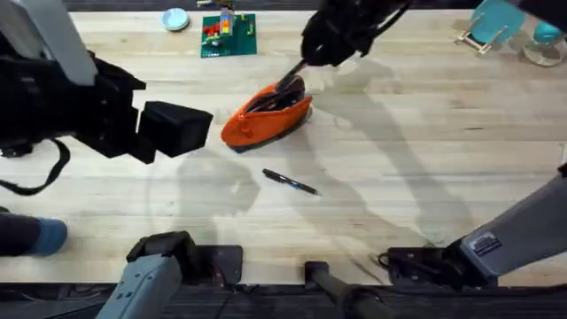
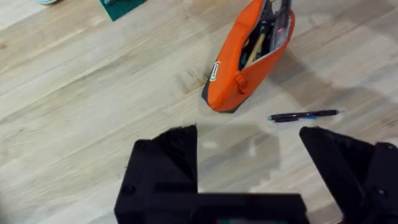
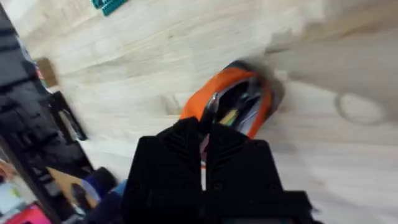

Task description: Unzip the bag, pick up the pens from the table one at a time and place them inside, then zip the bag closed.

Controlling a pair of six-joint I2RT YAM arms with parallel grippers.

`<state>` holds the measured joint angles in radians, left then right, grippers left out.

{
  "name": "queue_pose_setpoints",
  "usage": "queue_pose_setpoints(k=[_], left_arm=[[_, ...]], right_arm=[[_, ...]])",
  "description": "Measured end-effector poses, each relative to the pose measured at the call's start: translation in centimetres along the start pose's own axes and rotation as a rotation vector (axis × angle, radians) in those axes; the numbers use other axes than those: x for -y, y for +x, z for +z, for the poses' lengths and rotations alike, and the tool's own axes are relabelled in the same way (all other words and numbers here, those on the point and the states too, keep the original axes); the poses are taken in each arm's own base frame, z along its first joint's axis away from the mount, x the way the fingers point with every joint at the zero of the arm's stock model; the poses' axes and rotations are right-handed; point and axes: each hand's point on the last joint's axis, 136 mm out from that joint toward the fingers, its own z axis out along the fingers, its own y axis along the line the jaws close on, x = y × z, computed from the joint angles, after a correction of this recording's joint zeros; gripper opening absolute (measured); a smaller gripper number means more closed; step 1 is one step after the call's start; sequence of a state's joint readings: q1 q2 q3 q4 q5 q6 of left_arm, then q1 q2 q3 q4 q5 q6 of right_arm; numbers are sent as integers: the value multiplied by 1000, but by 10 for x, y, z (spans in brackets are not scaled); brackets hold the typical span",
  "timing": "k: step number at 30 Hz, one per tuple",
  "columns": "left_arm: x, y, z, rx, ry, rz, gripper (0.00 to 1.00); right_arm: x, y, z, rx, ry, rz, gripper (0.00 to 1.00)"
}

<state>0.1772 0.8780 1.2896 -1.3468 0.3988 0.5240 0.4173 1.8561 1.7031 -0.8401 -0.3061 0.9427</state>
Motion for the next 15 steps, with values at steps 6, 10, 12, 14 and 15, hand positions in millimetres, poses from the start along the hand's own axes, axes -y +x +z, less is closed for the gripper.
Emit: queue_pose_setpoints(k=[6,10,12,14,15], left_arm=[[0,0,0,0,0,0,995],[0,0,0,0,0,0,995],[0,0,0,0,0,0,994],[0,0,0,0,0,0,995],[0,0,0,0,0,0,995]], right_arm=[[-13,14,6,1,-5,93,35],[-8,20,7,-11,22,160,36],[-4,23,7,-19,38,177,36],[-1,25,7,-26,53,188,37],[0,25,7,-25,56,191,37]])
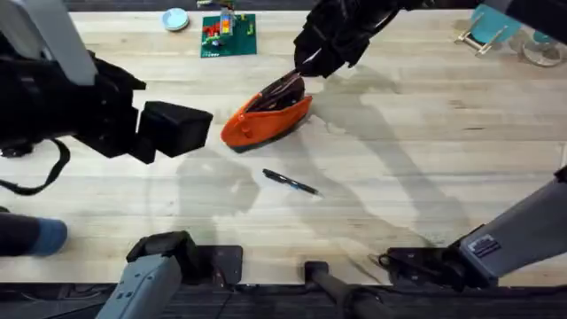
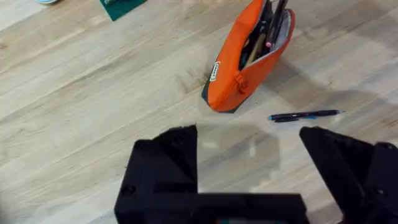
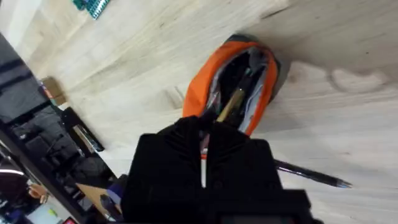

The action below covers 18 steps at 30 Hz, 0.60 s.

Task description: Unzip the bag, pick up the pens from the table one at a time and place them inside, then zip the bag closed.

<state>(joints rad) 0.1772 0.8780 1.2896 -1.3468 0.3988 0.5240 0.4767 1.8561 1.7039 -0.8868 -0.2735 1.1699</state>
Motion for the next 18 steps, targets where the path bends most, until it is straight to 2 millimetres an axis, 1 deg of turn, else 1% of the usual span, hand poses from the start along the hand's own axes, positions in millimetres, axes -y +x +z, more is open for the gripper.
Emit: queue_pose_setpoints(k=[9,18], left_arm=[[0,0,0,0,0,0,995],[0,0,0,0,0,0,995]], right_arm=[[0,-1,0,13,6,31,34],[-2,6,4,30,19,13,34]])
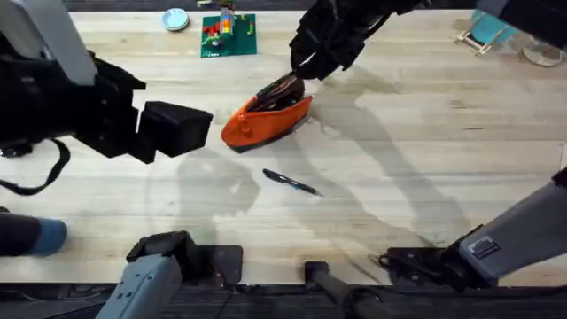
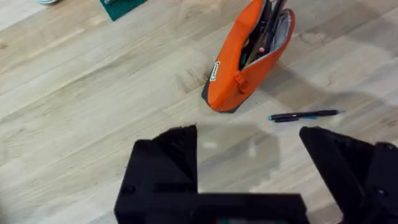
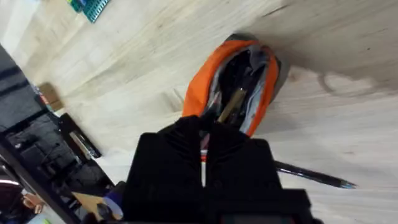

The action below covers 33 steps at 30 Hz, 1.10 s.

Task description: Unzip the bag, pick up the pens from the table one at a time and place them inside, then zip the bag closed.

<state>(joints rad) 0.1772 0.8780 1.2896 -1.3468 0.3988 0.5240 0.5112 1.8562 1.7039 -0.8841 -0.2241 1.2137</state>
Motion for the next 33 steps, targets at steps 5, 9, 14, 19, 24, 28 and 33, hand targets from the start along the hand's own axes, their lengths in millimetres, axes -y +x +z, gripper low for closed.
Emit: queue_pose_setpoints(k=[5,9,14,19,24,28,33], left_arm=[[0,0,0,0,0,0,994],[0,0,0,0,0,0,995],[0,0,0,0,0,0,994],[0,0,0,0,0,0,993],[0,0,0,0,0,0,995],[0,0,0,0,0,0,994],[0,0,0,0,0,0,994]], right_arm=[[0,2,1,0,2,8,34],[3,-1,7,6,20,20,34],[9,-2,22,3,55,31,34],[14,-2,37,-8,86,43,34],[15,1,48,-14,99,42,34],[17,6,60,-26,119,39,34],[24,9,74,-39,151,51,34]])
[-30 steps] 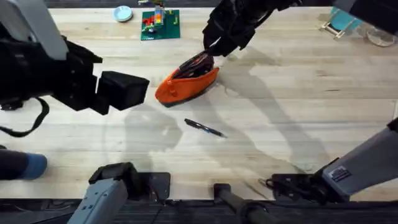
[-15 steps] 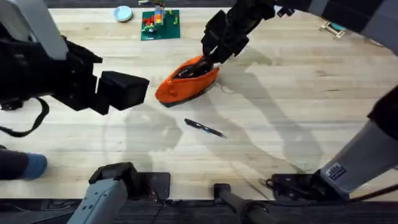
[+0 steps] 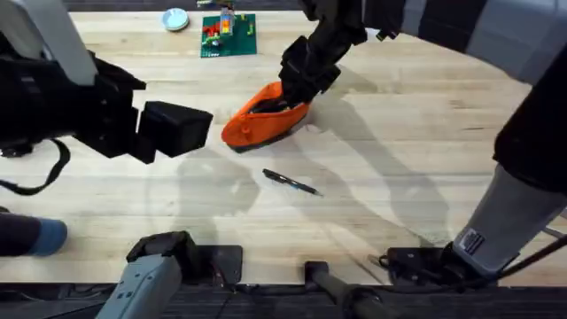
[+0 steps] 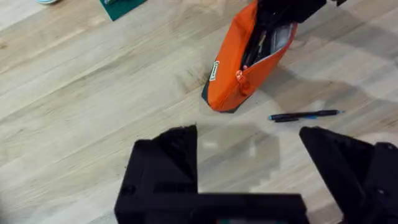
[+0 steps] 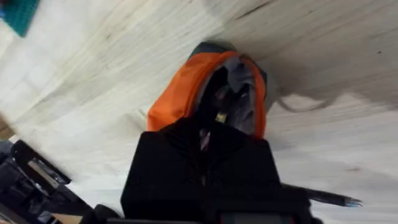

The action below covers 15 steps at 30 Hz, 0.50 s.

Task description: Unzip the bag, pick up the pens from the table one at a time and place them inside, then zip the bag closed.

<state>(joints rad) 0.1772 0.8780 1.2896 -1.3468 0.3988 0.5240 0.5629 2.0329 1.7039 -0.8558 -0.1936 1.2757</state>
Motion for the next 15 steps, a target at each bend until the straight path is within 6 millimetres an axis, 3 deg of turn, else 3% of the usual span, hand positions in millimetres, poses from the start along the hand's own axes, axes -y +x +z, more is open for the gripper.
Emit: queue_pose_setpoints(k=[5,7,10,13,15], left_arm=[[0,0,0,0,0,0,995],[0,0,0,0,0,0,995],[0,0,0,0,0,0,995],[0,0,0,0,0,0,994],[0,0,0,0,0,0,994]], right_arm=[[0,0,1,0,0,5,42],[0,0,1,0,0,7,91],[0,-1,1,3,1,11,471],[-1,0,1,4,-4,8,918],[-3,0,1,5,-7,6,990]])
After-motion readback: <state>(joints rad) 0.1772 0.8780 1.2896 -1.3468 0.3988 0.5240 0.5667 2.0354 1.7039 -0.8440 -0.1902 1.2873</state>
